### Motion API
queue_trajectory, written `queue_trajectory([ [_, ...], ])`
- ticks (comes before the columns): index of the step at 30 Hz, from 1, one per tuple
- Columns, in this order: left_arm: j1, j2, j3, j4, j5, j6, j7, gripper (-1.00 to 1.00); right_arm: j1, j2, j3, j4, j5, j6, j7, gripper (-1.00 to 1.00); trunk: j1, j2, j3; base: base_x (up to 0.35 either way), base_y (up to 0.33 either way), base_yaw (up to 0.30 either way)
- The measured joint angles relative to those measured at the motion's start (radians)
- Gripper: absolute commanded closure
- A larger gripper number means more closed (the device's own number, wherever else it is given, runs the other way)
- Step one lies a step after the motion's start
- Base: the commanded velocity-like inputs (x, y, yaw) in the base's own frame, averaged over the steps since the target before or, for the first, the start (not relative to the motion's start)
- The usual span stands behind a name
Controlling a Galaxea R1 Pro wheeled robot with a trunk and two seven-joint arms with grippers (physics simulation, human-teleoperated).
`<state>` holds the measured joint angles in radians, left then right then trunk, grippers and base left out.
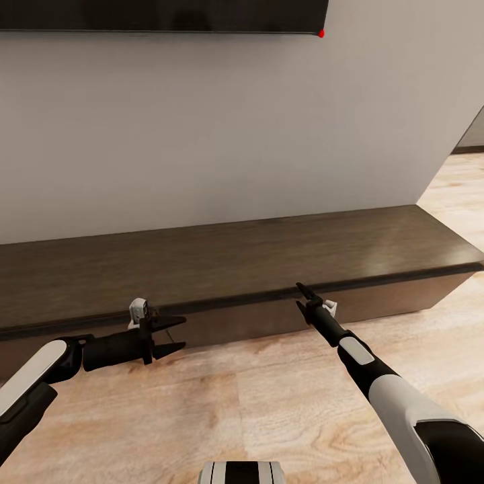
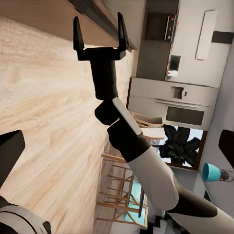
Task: Place each of the two pumpkins and all three candles from the living room inside a cabinet in the living room (use any cabinet), then make sure every cabinet is closed, and position the cauldron so it is next to a table in the living room.
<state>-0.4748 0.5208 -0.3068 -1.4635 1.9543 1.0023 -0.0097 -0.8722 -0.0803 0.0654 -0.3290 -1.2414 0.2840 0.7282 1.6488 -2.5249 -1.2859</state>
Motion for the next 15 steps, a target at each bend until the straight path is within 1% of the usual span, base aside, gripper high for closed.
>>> queue_trajectory([
  [15,0.0,0.0,0.0,-0.002,0.0,0.0,0.0,-1.0,0.0,0.0,0.0,0.0,0.0,0.0,0.0,-1.0,0.0,0.0,0.0,0.0,0.0,0.0],
])
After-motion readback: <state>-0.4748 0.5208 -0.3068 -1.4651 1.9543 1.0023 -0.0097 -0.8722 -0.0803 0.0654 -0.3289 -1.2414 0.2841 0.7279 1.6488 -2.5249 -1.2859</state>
